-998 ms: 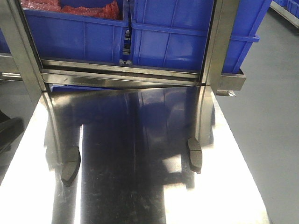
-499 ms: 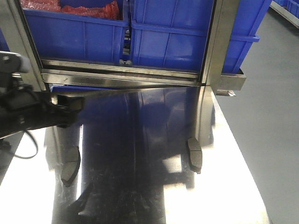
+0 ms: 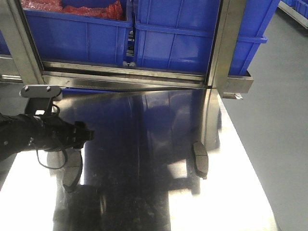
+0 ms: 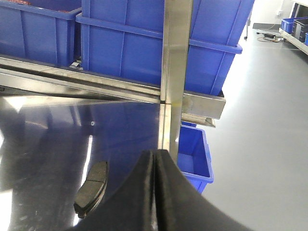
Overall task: Move and align brake pads A on conveyor
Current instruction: 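Lower the left gripper onto the nearer brake pad and grasp it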
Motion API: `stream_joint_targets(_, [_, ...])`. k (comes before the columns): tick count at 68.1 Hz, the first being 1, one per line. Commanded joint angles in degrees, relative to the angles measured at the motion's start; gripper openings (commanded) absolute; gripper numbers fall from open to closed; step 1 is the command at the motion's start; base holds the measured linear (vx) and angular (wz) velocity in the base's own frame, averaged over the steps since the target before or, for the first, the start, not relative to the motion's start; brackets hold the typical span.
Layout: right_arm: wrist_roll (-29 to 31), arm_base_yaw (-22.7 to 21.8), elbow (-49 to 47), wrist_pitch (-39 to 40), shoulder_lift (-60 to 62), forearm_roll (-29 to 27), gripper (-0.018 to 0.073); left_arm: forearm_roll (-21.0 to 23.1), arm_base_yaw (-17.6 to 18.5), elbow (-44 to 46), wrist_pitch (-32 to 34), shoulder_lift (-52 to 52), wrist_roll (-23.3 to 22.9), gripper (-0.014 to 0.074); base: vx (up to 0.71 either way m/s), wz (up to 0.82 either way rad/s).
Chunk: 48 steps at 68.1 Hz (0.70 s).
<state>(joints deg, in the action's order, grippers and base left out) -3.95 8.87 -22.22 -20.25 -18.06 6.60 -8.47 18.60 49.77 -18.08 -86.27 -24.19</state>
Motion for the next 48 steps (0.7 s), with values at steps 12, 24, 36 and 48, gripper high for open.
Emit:
stream_joint_targets(12, [0.37, -0.34, -1.57, 4.36, -0.43, 0.36, -0.0003, -9.77, -0.19, 1.91, -3.12, -2.44, -16.07, 0.0518, 0.0, 0.0])
stream_joint_targets(24, [0.37, -0.34, -1.57, 4.36, -0.43, 0.36, -0.0003, -8.98, 0.6, 1.91, -3.14, -5.31, -16.07, 0.0518, 0.0, 0.0])
stream_joint_targets(36, [0.37, -0.34, -1.57, 4.36, -0.43, 0.36, -0.0003, -8.98, 2.14, 1.91, -2.55, -7.59, -16.07, 0.0518, 0.0, 0.0])
stream_joint_targets(48, [0.37, -0.34, -1.57, 4.36, -0.43, 0.36, -0.0003, -8.96, 2.47, 1.91, -3.04, -9.49, -16.07, 0.0518, 0.0, 0.0])
